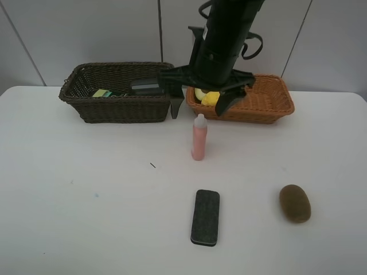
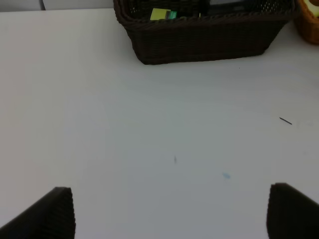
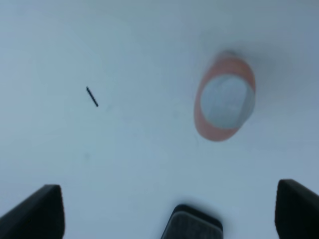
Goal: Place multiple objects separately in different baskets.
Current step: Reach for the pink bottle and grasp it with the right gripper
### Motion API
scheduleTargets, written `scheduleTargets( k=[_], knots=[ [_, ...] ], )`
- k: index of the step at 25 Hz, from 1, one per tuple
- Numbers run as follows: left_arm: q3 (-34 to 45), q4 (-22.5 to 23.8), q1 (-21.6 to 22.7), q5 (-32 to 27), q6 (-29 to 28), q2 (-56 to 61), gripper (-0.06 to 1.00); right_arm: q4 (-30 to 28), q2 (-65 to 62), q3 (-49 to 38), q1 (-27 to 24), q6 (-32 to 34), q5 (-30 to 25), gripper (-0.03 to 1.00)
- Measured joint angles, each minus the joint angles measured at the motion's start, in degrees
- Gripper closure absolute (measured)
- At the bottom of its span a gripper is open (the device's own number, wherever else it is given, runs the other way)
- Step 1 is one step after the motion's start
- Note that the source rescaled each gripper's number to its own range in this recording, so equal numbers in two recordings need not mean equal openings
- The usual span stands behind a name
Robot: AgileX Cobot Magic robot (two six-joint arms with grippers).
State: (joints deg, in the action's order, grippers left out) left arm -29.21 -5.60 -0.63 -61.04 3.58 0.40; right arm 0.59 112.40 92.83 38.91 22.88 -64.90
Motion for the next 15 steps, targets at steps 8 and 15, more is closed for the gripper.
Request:
scheduleTargets(
  k=[8, 15],
  knots=[
    [0.00, 0.00, 0.00, 0.00, 0.00, 0.00, -0.04, -5.30, 6.43, 0.00, 0.00, 1.01, 3.72, -0.03],
    [0.00, 0.00, 0.00, 0.00, 0.00, 0.00, -0.04, -9.86, 10.25, 0.00, -0.26, 1.47, 7.88, -0.03]
  ],
)
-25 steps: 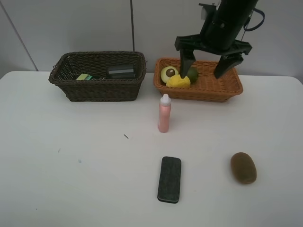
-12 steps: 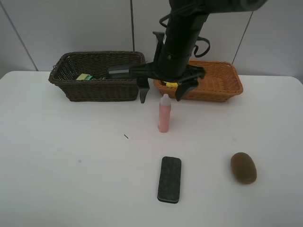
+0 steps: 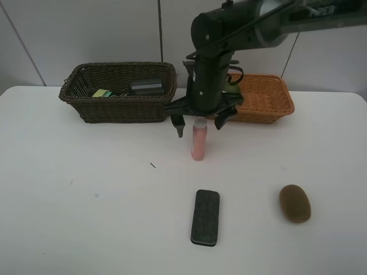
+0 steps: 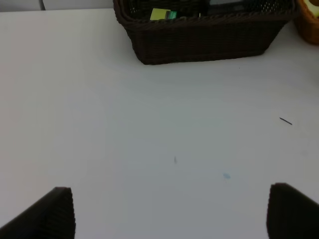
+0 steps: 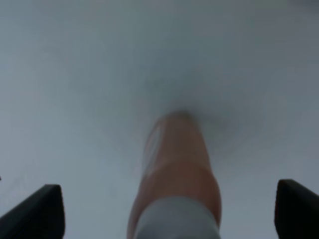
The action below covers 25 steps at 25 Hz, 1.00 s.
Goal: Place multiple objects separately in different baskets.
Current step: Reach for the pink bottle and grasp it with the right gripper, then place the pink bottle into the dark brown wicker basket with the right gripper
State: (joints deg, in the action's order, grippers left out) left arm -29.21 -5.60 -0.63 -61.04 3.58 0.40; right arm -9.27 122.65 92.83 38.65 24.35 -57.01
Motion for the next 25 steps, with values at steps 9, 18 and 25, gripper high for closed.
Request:
scheduleTargets(
  k=[9, 18, 25],
  knots=[
    [0.00, 0.00, 0.00, 0.00, 0.00, 0.00, -0.04, -0.52, 3.33, 0.00, -0.20, 0.00, 1.95, 0.71],
    [0.00, 0.00, 0.00, 0.00, 0.00, 0.00, -0.04, -0.52, 2.12, -0.29, -0.20, -2.25, -0.56, 0.96],
    [0.00, 0.00, 0.00, 0.00, 0.00, 0.00, -0.04, -0.52, -7.42, 3.09, -0.20, -4.00, 7.23, 0.96]
  ],
)
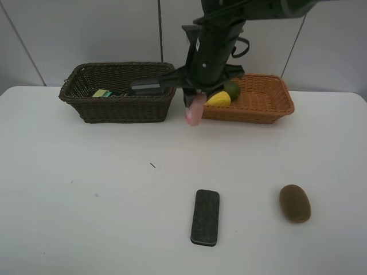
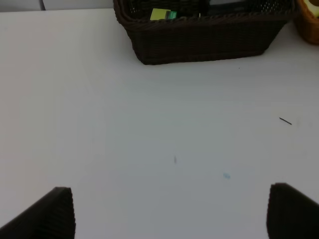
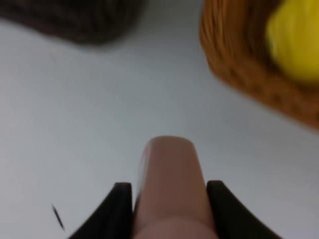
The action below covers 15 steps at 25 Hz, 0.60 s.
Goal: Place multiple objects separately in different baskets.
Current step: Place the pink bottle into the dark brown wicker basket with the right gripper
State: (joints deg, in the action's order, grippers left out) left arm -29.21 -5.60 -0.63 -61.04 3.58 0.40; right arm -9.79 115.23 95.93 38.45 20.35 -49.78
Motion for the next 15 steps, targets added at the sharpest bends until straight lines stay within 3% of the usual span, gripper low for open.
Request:
scheduleTargets(
  k=[9, 14, 15],
  knots=[
    [0.00, 0.00, 0.00, 0.00, 0.00, 0.00, -0.04, 0.00, 6.97, 2.43, 0.00, -1.80, 32.60, 0.96],
    [0.00, 0.00, 0.00, 0.00, 0.00, 0.00, -0.04, 0.00, 13.52, 2.32, 0.00, -1.80, 44.51, 0.96],
    [0.00, 0.00, 0.00, 0.00, 0.00, 0.00, -0.04, 0.00, 14.46, 2.33, 0.00, -1.80, 46.56, 0.92]
  ],
)
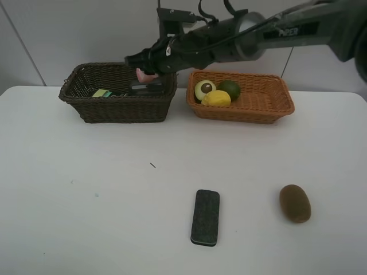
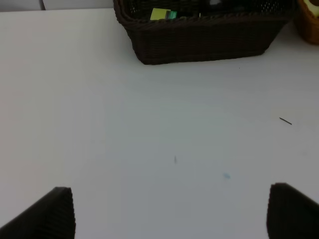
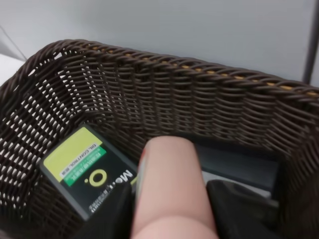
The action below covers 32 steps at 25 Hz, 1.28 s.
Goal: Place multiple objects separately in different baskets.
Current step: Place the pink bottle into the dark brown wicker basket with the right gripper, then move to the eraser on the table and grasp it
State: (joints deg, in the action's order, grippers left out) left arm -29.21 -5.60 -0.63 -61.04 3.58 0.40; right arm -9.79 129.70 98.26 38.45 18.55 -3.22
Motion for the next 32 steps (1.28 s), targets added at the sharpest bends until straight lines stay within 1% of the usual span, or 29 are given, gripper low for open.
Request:
scheduleTargets(
  k=[1, 2, 3, 4, 5, 6, 7, 9, 10, 11, 13, 16, 19, 22, 23, 25, 28, 30, 32],
  knots=[
    [0.00, 0.00, 0.00, 0.00, 0.00, 0.00, -0.04, 0.00, 0.75, 0.00, 0.00, 0.00, 2.39, 0.81],
    [0.00, 0.00, 0.00, 0.00, 0.00, 0.00, -0.04, 0.19, 1.46, 0.00, 0.00, 0.00, 4.21, 0.68],
    [0.00, 0.00, 0.00, 0.00, 0.00, 0.00, -0.04, 0.65, 1.94, 0.00, 0.00, 0.00, 5.88, 0.51],
    [0.00, 0.00, 0.00, 0.00, 0.00, 0.00, -0.04, 1.51, 2.30, 0.00, 0.00, 0.00, 6.77, 0.37],
    [0.00, 0.00, 0.00, 0.00, 0.00, 0.00, -0.04, 2.21, 2.43, 0.00, 0.00, 0.00, 7.17, 0.28],
    [0.00, 0.00, 0.00, 0.00, 0.00, 0.00, -0.04, 3.03, 2.50, 0.00, 0.00, 0.00, 7.12, 0.22],
    [0.00, 0.00, 0.00, 0.00, 0.00, 0.00, -0.04, 3.27, 2.56, 0.00, 0.00, 0.00, 6.98, 0.18],
    [0.00, 0.00, 0.00, 0.00, 0.00, 0.00, -0.04, 3.54, 2.50, 0.00, 0.00, 0.00, 5.93, 0.15],
    [0.00, 0.00, 0.00, 0.00, 0.00, 0.00, -0.04, 3.58, 2.38, 0.00, 0.00, 0.00, 4.56, 0.14],
    [0.00, 0.00, 0.00, 0.00, 0.00, 0.00, -0.04, 3.58, 2.05, 0.00, 0.00, 0.00, 2.12, 0.14],
    [0.00, 0.00, 0.00, 0.00, 0.00, 0.00, -0.04, 3.71, 0.37, 0.00, 0.00, 0.00, -5.24, 0.13],
    [0.00, 0.00, 0.00, 0.00, 0.00, 0.00, -0.04, 3.66, -4.84, 0.00, 0.00, 0.00, -22.36, 0.13],
    [0.00, 0.00, 0.00, 0.00, 0.00, 0.00, -0.04, 3.66, -11.00, 0.11, 0.00, 0.00, -43.60, 0.13],
    [0.00, 0.00, 0.00, 0.00, 0.00, 0.00, -0.04, 3.60, -15.45, 0.10, 0.00, -0.53, -60.19, 0.13],
    [0.00, 0.00, 0.00, 0.00, 0.00, 0.00, -0.04, 3.60, -16.35, 0.10, 0.00, -0.77, -63.73, 0.13],
    [0.00, 0.00, 0.00, 0.00, 0.00, 0.00, -0.04, 4.15, -17.70, -0.26, 0.00, -1.32, -65.77, 0.13],
    [0.00, 0.00, 0.12, 0.00, 0.00, 0.00, -0.04, 8.49, -19.68, -3.15, 0.00, -1.30, -66.27, 0.13],
    [0.00, 0.00, 0.57, 0.00, 0.00, 0.00, -0.04, 12.70, -21.15, -7.50, 0.34, -1.24, -66.26, 0.13],
    [0.00, 0.00, 0.89, 0.00, 0.00, 0.00, -0.04, 15.03, -22.77, -12.75, 1.68, 0.23, -66.33, 0.13]
  ],
)
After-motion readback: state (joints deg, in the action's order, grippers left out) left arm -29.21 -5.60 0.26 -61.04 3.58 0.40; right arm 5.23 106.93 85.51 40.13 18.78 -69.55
